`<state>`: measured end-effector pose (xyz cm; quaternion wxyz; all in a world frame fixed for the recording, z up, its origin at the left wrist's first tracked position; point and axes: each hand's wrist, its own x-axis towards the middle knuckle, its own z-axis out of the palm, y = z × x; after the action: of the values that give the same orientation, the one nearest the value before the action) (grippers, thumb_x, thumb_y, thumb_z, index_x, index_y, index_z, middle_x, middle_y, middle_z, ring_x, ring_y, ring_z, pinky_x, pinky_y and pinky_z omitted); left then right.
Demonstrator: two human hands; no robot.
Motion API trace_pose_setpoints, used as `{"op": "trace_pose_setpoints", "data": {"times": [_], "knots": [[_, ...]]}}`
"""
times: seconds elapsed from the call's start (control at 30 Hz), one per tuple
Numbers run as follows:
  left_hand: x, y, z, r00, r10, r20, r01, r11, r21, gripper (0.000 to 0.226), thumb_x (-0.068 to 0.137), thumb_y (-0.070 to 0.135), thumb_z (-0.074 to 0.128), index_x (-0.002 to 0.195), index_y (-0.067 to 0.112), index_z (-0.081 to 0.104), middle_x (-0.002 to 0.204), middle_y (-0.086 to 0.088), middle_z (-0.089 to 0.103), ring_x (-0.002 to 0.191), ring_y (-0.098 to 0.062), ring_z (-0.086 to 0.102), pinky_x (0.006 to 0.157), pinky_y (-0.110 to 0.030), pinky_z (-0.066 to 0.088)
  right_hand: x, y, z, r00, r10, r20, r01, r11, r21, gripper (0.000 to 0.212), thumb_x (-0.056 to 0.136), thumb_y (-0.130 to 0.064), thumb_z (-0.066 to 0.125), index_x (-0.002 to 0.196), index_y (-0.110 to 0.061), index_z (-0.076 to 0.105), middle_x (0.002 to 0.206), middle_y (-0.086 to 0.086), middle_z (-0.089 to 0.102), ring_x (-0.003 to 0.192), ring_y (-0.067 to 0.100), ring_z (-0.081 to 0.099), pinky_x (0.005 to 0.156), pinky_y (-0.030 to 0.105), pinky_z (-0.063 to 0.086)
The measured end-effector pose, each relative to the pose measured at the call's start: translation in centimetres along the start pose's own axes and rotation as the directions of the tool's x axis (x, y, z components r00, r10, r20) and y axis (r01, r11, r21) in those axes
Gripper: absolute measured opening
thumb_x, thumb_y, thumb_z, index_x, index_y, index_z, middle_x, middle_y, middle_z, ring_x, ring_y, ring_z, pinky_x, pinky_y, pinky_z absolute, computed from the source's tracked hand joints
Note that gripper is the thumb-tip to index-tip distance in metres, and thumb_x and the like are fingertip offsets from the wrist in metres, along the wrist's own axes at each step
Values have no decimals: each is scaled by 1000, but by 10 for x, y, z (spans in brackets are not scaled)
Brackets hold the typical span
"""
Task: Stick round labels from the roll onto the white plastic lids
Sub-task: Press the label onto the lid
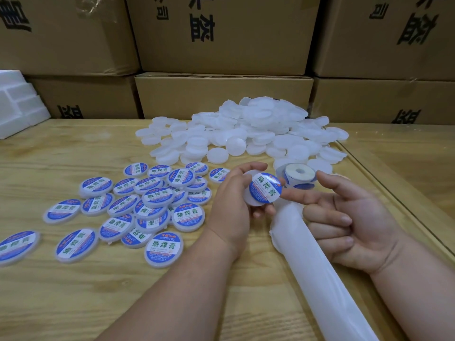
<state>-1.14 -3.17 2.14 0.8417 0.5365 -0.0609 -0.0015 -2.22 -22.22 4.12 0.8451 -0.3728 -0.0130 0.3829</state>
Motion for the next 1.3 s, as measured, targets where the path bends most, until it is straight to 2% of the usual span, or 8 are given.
{"op": "trace_pose_setpoints", "data": {"times": [0.17, 0.7, 0.77, 0.87, 0.97, 1.07, 1.2, 1.3], "knots": [[1, -1, -1, 1000, -15, 17, 15, 999, 40, 38, 74, 25, 43, 107, 16, 59, 98, -15, 78, 48, -22, 55, 46, -29, 29, 0, 0, -1, 1000, 9, 23, -9, 1000, 5, 70, 67, -37, 89, 124, -2, 69, 40, -5, 32, 38, 7, 12, 30, 15, 22], [-1, -1, 0, 1000, 1, 29, -3, 998, 67, 34, 79, 24, 43, 107, 16, 60, 97, -15, 77, 48, -22, 57, 46, -28, 31, -2, -1, 1, 998, 28, 49, -27, 1000, -14, 75, 66, -38, 90, 128, -1, 67, 44, -6, 20, 38, 8, 12, 31, 16, 19], [-2, 0, 0, 1000, 1, 25, -2, 998, 66, 29, 83, 26, 45, 106, 16, 61, 97, -14, 77, 48, -22, 56, 45, -27, 32, -2, 0, 1, 996, 41, 73, -41, 999, -6, 73, 70, -38, 88, 129, -1, 67, 45, -6, 20, 38, 8, 13, 31, 16, 20], [-3, 0, 1, 1000, 19, 14, -20, 996, 92, 20, 101, 29, 47, 105, 18, 63, 97, -11, 78, 48, -19, 56, 43, -23, 35, -1, 0, 0, 995, 52, 88, -52, 999, -5, 71, 74, -39, 84, 132, -1, 65, 44, -6, 21, 39, 8, 14, 32, 16, 21], [-5, 1, 2, 999, 32, -5, -31, 989, 147, 25, 107, 36, 44, 101, 22, 65, 94, -5, 79, 47, -16, 55, 43, -19, 41, -1, -1, -2, 994, 55, 96, -55, 998, 2, 73, 75, -39, 84, 133, -1, 62, 45, -6, 21, 38, 8, 14, 33, 16, 21], [-4, 0, 4, 999, 38, -13, -35, 980, 198, 19, 105, 37, 49, 100, 27, 64, 94, 0, 79, 47, -14, 55, 45, -18, 44, -1, -1, -2, 995, 46, 91, -46, 999, -2, 73, 73, -39, 86, 132, -1, 64, 45, -6, 20, 38, 8, 14, 32, 16, 22], [-3, -3, 1, 998, 59, -4, -56, 969, 241, 5, 102, 28, 59, 100, 31, 63, 96, 3, 79, 50, -14, 55, 51, -21, 50, -1, -1, -3, 994, 45, 100, -45, 999, -2, 68, 74, -39, 85, 128, -1, 67, 45, -6, 20, 39, 8, 14, 32, 15, 24], [-3, -4, 1, 997, 77, 3, -75, 964, 255, 12, 97, 22, 66, 105, 29, 61, 95, 4, 79, 50, -12, 55, 53, -21, 50, -1, 0, -3, 997, 30, 78, -30, 1000, -1, 73, 72, -39, 87, 130, -1, 66, 45, -6, 21, 39, 8, 14, 31, 16, 24]]}}
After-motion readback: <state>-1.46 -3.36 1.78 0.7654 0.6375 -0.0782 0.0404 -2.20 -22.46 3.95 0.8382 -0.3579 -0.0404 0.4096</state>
